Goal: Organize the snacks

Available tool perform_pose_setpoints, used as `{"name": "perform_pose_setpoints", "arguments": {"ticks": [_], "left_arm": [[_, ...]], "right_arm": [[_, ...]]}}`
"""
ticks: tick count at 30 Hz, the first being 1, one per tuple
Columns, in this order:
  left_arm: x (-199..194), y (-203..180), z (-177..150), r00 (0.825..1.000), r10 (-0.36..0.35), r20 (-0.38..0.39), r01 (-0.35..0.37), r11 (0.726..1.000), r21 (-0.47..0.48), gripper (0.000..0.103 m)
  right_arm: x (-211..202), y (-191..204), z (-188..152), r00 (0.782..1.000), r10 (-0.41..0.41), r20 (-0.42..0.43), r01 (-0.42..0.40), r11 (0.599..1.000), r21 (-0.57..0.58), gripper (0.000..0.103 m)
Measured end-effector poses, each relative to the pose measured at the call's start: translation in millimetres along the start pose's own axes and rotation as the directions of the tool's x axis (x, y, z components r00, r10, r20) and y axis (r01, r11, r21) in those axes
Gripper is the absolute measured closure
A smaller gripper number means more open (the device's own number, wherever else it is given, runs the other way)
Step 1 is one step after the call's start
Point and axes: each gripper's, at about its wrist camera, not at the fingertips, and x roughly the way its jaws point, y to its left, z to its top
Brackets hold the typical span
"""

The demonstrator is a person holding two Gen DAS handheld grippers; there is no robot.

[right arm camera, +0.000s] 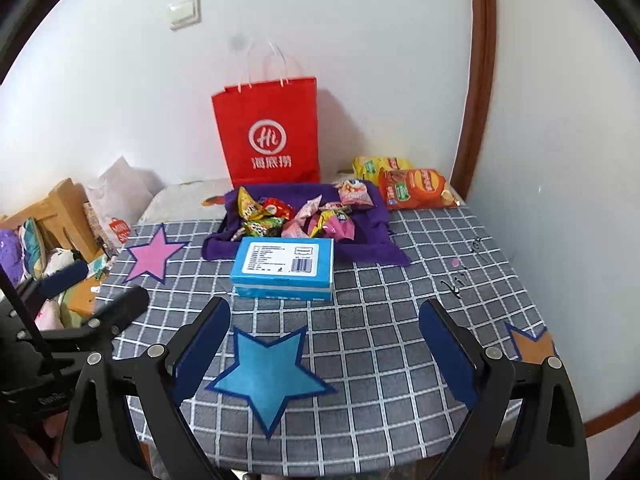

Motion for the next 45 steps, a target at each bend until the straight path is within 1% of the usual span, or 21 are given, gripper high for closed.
{"name": "perform_pose_setpoints", "arguments": {"ticks": [3, 4, 6, 8, 16, 27, 45], "left_arm": [[-16, -3, -6, 1.000, 0.012, 0.022, -0.012, 1.000, 0.006, 0.004], [-24, -4, -7, 0.999, 0.022, 0.037, -0.022, 1.000, 0.014, 0.004], [-34, -5, -5, 0.998, 0.032, 0.059, -0.034, 0.999, 0.020, 0.004], [-39, -5, -2, 0.997, 0.033, 0.070, -0.034, 0.999, 0.017, 0.004], [-49, -3, -4, 0.996, 0.031, 0.082, -0.031, 0.999, 0.011, 0.004], [-51, -7, -8, 0.996, 0.026, 0.081, -0.028, 0.999, 0.020, 0.004], [-52, -6, -6, 0.997, 0.023, 0.077, -0.024, 1.000, 0.015, 0.004]], "right_arm": [[-24, -2, -4, 0.999, 0.029, 0.042, -0.029, 1.000, 0.011, 0.008], [-34, -3, -7, 0.998, 0.033, 0.062, -0.034, 0.999, 0.016, 0.007], [-43, -4, -10, 0.996, 0.047, 0.077, -0.048, 0.999, 0.015, 0.003], [-50, -5, -12, 0.995, 0.052, 0.088, -0.053, 0.998, 0.013, 0.003], [-54, -11, -16, 0.994, 0.055, 0.096, -0.060, 0.997, 0.048, 0.003], [-58, -13, -20, 0.993, 0.045, 0.105, -0.051, 0.998, 0.048, 0.003], [-54, -12, -23, 0.994, 0.054, 0.100, -0.058, 0.997, 0.040, 0.003]]}}
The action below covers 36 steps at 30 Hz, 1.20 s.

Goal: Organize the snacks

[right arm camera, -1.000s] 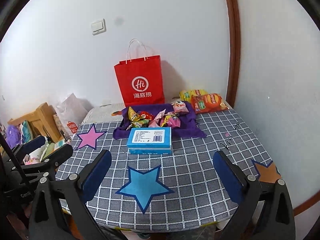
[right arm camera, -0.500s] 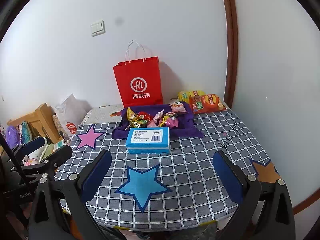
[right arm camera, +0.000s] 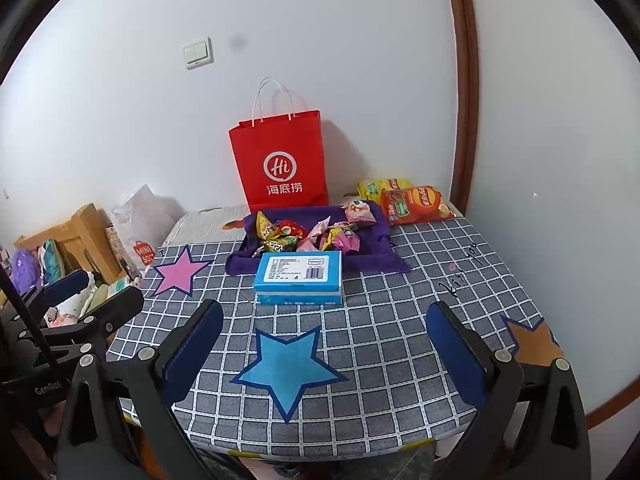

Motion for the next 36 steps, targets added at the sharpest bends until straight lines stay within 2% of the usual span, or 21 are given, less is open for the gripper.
{"name": "perform_pose_setpoints", "arguments": {"ticks": [36], "left_arm": [[-3.0, 0.0, -0.1, 1.000, -0.010, 0.002, 0.010, 1.000, -0.006, 0.004]], "right_arm": [[-5.7, 6.2, -0.8, 1.000, 0.009, 0.006, -0.009, 1.000, -0.012, 0.003]]}}
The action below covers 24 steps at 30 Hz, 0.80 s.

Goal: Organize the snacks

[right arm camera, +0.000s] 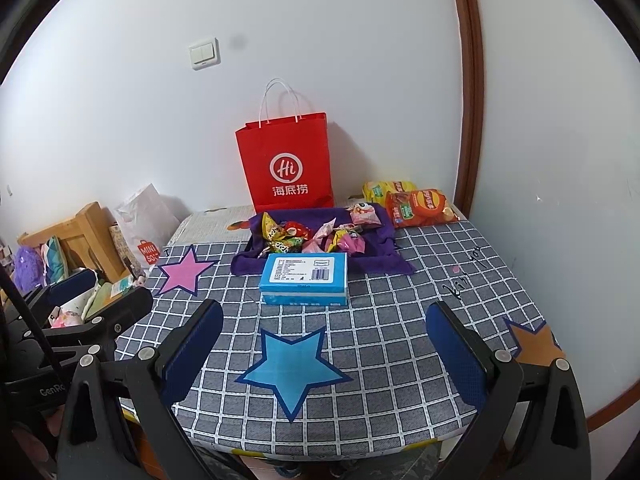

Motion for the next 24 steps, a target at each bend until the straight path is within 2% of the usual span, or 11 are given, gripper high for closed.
{"name": "perform_pose_setpoints", "arguments": {"ticks": [8, 24], "left_arm": [[1, 3, 1, 1.000, 0.008, 0.000, -0.008, 1.000, -0.021, 0.004], [-2, 7, 5, 1.000, 0.017, 0.014, -0.017, 1.000, -0.024, 0.004]], "right_arm": [[6, 6, 1, 1.000, 0.007, -0.018, -0.007, 0.999, -0.035, 0.003], [9, 8, 4, 1.000, 0.020, -0.021, -0.021, 0.999, -0.032, 0.003]]}}
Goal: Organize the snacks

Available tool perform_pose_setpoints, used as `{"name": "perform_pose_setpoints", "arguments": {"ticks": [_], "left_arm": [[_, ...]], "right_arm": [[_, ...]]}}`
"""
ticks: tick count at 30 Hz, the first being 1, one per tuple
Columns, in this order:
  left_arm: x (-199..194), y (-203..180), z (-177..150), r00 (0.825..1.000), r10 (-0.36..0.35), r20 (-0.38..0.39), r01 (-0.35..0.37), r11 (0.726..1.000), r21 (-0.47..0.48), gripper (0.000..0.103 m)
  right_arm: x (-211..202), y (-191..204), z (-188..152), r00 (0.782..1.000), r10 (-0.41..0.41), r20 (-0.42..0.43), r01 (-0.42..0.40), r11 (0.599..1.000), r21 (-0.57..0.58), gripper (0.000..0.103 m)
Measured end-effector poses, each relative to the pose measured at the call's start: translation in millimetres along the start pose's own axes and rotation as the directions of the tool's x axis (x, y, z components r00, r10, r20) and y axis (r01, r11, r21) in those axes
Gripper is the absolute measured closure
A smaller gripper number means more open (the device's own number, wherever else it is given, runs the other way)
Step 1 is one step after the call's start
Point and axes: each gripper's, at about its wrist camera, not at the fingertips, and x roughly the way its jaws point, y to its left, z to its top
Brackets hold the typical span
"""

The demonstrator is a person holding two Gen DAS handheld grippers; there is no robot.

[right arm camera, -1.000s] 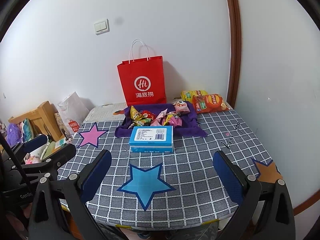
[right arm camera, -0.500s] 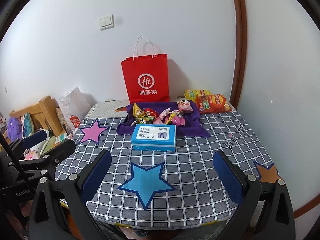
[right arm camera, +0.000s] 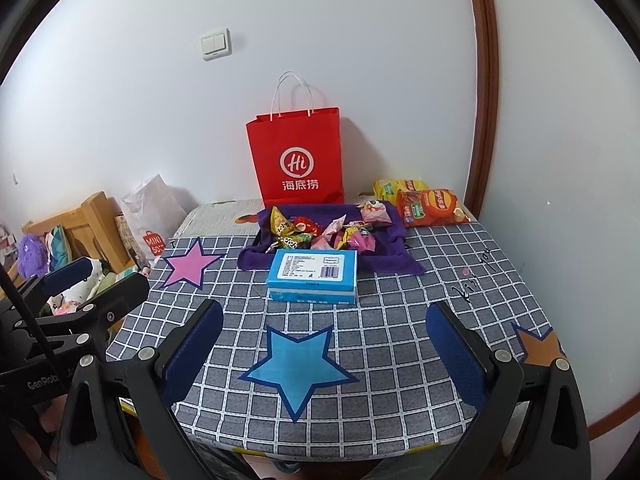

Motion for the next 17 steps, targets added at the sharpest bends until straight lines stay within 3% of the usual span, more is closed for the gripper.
{"name": "perform_pose_setpoints", "arguments": {"ticks": [14, 17], "left_arm": [[5, 9, 6, 1.000, 0.009, 0.010, -0.009, 1.000, -0.002, 0.004], [11, 9, 9, 0.999, 0.021, 0.028, -0.022, 0.999, 0.029, 0.004]], "right_arm": [[-2, 3, 3, 1.000, -0.006, 0.018, 0.006, 1.000, -0.005, 0.003], [-1, 4, 4, 0.998, -0.055, 0.023, 0.056, 0.998, -0.008, 0.003]]}}
